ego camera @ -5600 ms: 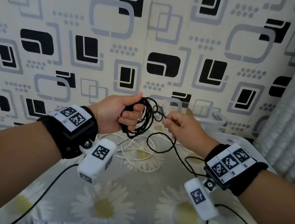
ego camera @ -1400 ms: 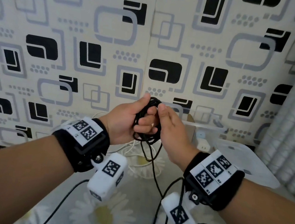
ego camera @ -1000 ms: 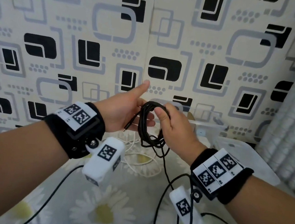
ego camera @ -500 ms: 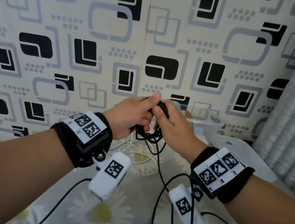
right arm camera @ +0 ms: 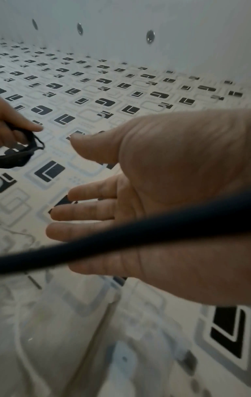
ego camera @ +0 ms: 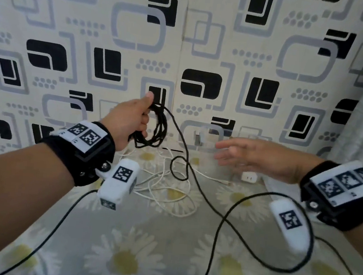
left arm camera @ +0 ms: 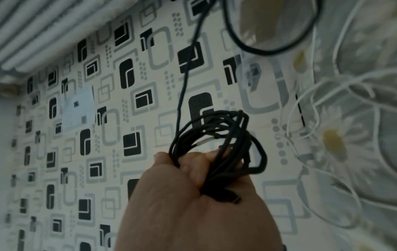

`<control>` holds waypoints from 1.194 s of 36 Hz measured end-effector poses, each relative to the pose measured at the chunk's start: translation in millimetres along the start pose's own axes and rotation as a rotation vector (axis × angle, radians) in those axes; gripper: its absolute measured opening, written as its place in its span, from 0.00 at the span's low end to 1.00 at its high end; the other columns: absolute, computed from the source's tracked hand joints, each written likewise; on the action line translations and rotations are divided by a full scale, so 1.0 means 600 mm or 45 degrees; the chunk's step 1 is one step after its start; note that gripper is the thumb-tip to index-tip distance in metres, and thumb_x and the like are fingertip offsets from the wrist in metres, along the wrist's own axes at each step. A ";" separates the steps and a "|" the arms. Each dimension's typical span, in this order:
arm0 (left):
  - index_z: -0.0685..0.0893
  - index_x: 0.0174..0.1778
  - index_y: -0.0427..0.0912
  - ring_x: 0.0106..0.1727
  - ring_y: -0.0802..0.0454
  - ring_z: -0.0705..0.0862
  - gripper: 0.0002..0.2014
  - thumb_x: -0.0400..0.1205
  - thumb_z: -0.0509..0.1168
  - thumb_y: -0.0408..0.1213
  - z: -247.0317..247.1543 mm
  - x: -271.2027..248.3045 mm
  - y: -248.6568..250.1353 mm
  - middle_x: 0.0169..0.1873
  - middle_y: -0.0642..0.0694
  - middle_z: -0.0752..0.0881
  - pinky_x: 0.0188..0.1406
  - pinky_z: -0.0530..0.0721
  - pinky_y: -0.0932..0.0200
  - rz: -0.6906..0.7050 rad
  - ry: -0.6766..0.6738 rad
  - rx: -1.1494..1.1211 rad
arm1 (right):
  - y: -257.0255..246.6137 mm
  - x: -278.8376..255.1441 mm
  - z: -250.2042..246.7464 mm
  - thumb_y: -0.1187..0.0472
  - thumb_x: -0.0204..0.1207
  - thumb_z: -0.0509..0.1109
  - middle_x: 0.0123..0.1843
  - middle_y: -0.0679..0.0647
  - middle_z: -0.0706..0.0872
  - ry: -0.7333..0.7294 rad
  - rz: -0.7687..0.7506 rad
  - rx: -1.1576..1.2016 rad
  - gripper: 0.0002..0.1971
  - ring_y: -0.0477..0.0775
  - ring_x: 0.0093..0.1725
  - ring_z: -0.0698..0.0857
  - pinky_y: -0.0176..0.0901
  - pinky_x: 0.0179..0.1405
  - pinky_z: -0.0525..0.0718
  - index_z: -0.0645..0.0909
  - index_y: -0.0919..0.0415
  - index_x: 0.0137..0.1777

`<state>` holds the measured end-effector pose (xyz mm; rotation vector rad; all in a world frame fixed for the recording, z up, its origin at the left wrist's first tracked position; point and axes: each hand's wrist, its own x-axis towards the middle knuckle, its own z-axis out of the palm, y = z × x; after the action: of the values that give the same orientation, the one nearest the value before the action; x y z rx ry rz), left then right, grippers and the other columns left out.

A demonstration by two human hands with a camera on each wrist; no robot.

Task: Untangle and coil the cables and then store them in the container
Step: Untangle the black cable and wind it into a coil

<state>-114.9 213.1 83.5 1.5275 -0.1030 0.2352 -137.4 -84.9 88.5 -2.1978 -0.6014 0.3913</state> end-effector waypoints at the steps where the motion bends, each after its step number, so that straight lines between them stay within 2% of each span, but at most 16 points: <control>1: 0.70 0.34 0.46 0.20 0.55 0.61 0.20 0.84 0.60 0.57 -0.004 0.005 -0.003 0.20 0.54 0.64 0.25 0.70 0.59 0.030 0.060 0.064 | -0.002 -0.004 -0.012 0.29 0.68 0.68 0.64 0.42 0.87 0.021 -0.003 0.006 0.31 0.42 0.64 0.84 0.48 0.68 0.77 0.77 0.42 0.69; 7: 0.81 0.45 0.39 0.28 0.47 0.74 0.25 0.83 0.58 0.61 -0.017 0.028 -0.019 0.27 0.46 0.75 0.39 0.81 0.48 0.204 0.365 0.548 | -0.011 -0.015 -0.040 0.45 0.77 0.65 0.56 0.47 0.90 0.200 0.014 -0.142 0.18 0.44 0.57 0.88 0.46 0.61 0.81 0.82 0.50 0.63; 10: 0.76 0.36 0.45 0.21 0.49 0.69 0.21 0.82 0.60 0.60 -0.022 0.037 -0.019 0.22 0.49 0.71 0.34 0.77 0.52 0.117 0.368 0.376 | -0.006 -0.010 -0.046 0.50 0.82 0.65 0.48 0.49 0.91 0.461 0.046 -0.307 0.11 0.47 0.48 0.90 0.38 0.44 0.81 0.85 0.52 0.56; 12: 0.73 0.33 0.49 0.23 0.51 0.69 0.19 0.84 0.60 0.57 -0.031 0.041 -0.020 0.24 0.49 0.71 0.29 0.74 0.57 0.093 0.393 0.344 | 0.012 -0.003 -0.061 0.50 0.82 0.65 0.45 0.50 0.90 0.655 0.069 -0.580 0.11 0.51 0.45 0.88 0.37 0.35 0.77 0.86 0.54 0.51; 15: 0.71 0.32 0.51 0.24 0.54 0.68 0.18 0.84 0.59 0.56 -0.052 0.043 -0.021 0.27 0.49 0.70 0.23 0.68 0.59 0.035 0.418 0.320 | 0.049 -0.001 -0.087 0.47 0.83 0.61 0.42 0.48 0.87 0.825 0.140 -1.064 0.12 0.51 0.40 0.84 0.44 0.38 0.81 0.83 0.51 0.48; 17: 0.70 0.32 0.51 0.21 0.55 0.67 0.18 0.84 0.59 0.56 -0.065 0.044 -0.023 0.25 0.51 0.69 0.21 0.67 0.59 -0.038 0.414 0.249 | 0.073 -0.003 -0.097 0.47 0.83 0.58 0.38 0.48 0.85 0.871 0.193 -1.419 0.13 0.54 0.39 0.83 0.44 0.33 0.78 0.82 0.50 0.47; 20: 0.69 0.31 0.51 0.18 0.58 0.67 0.18 0.84 0.59 0.55 -0.071 0.042 -0.024 0.22 0.53 0.69 0.22 0.66 0.59 -0.112 0.390 0.155 | 0.094 -0.006 -0.100 0.49 0.83 0.57 0.36 0.48 0.84 0.867 0.252 -1.571 0.14 0.55 0.37 0.83 0.43 0.30 0.76 0.81 0.51 0.45; 22: 0.69 0.32 0.50 0.19 0.57 0.67 0.18 0.84 0.59 0.55 -0.063 0.038 -0.024 0.25 0.52 0.68 0.23 0.66 0.59 -0.123 0.340 0.086 | 0.091 -0.006 -0.100 0.50 0.83 0.59 0.35 0.48 0.83 0.872 0.231 -1.420 0.12 0.55 0.38 0.83 0.45 0.34 0.79 0.81 0.51 0.43; 25: 0.67 0.30 0.48 0.17 0.55 0.58 0.20 0.84 0.60 0.53 -0.036 0.030 -0.019 0.18 0.53 0.62 0.22 0.64 0.60 -0.164 0.216 -0.058 | 0.059 -0.002 -0.082 0.53 0.83 0.63 0.36 0.48 0.86 0.802 0.081 -0.920 0.11 0.54 0.39 0.86 0.48 0.39 0.85 0.82 0.53 0.41; 28: 0.67 0.29 0.47 0.17 0.55 0.57 0.21 0.85 0.60 0.53 0.003 0.019 -0.008 0.16 0.54 0.61 0.21 0.65 0.61 -0.167 0.117 -0.112 | 0.015 0.012 -0.038 0.56 0.84 0.64 0.41 0.49 0.89 0.658 -0.027 -0.529 0.09 0.38 0.37 0.87 0.36 0.45 0.86 0.85 0.56 0.48; 31: 0.67 0.29 0.47 0.17 0.56 0.58 0.21 0.85 0.60 0.53 0.037 0.010 0.002 0.16 0.54 0.62 0.24 0.66 0.61 -0.133 0.042 -0.176 | -0.021 0.023 0.019 0.56 0.84 0.65 0.50 0.50 0.90 0.480 -0.107 -0.179 0.10 0.38 0.47 0.88 0.34 0.57 0.83 0.83 0.57 0.60; 34: 0.68 0.30 0.47 0.17 0.55 0.59 0.21 0.85 0.61 0.54 0.062 0.004 0.013 0.17 0.54 0.62 0.27 0.66 0.60 -0.136 0.019 -0.190 | -0.043 0.033 0.075 0.47 0.80 0.68 0.57 0.42 0.87 0.327 -0.098 -0.085 0.19 0.27 0.49 0.83 0.25 0.48 0.80 0.77 0.50 0.68; 37: 0.68 0.30 0.47 0.17 0.55 0.58 0.21 0.85 0.61 0.55 0.074 0.004 0.022 0.18 0.54 0.61 0.29 0.66 0.59 -0.132 0.005 -0.230 | -0.046 0.054 0.117 0.42 0.75 0.71 0.59 0.44 0.87 0.266 -0.098 0.037 0.25 0.39 0.57 0.85 0.37 0.59 0.80 0.76 0.52 0.68; 40: 0.68 0.32 0.46 0.16 0.56 0.59 0.21 0.85 0.60 0.56 0.072 0.007 0.026 0.17 0.54 0.62 0.30 0.67 0.59 -0.106 0.017 -0.269 | -0.043 0.068 0.144 0.47 0.77 0.71 0.59 0.54 0.88 0.216 -0.102 0.156 0.22 0.54 0.58 0.87 0.51 0.66 0.79 0.73 0.55 0.67; 42: 0.69 0.32 0.46 0.16 0.56 0.59 0.21 0.85 0.60 0.56 0.065 0.011 0.026 0.16 0.55 0.62 0.30 0.68 0.60 -0.091 0.039 -0.295 | -0.036 0.075 0.157 0.58 0.83 0.66 0.48 0.56 0.87 0.193 -0.161 0.337 0.16 0.53 0.46 0.88 0.52 0.58 0.84 0.73 0.62 0.68; 43: 0.69 0.32 0.46 0.16 0.56 0.60 0.21 0.84 0.60 0.57 0.060 0.013 0.026 0.16 0.55 0.63 0.29 0.69 0.61 -0.089 0.059 -0.308 | -0.032 0.077 0.160 0.61 0.85 0.62 0.40 0.54 0.83 0.210 -0.184 0.395 0.13 0.49 0.38 0.83 0.47 0.46 0.85 0.75 0.64 0.67</control>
<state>-107.5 178.3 102.0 1.2816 -0.0398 0.1946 -148.2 10.9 39.6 -1.8569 -0.5639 0.2088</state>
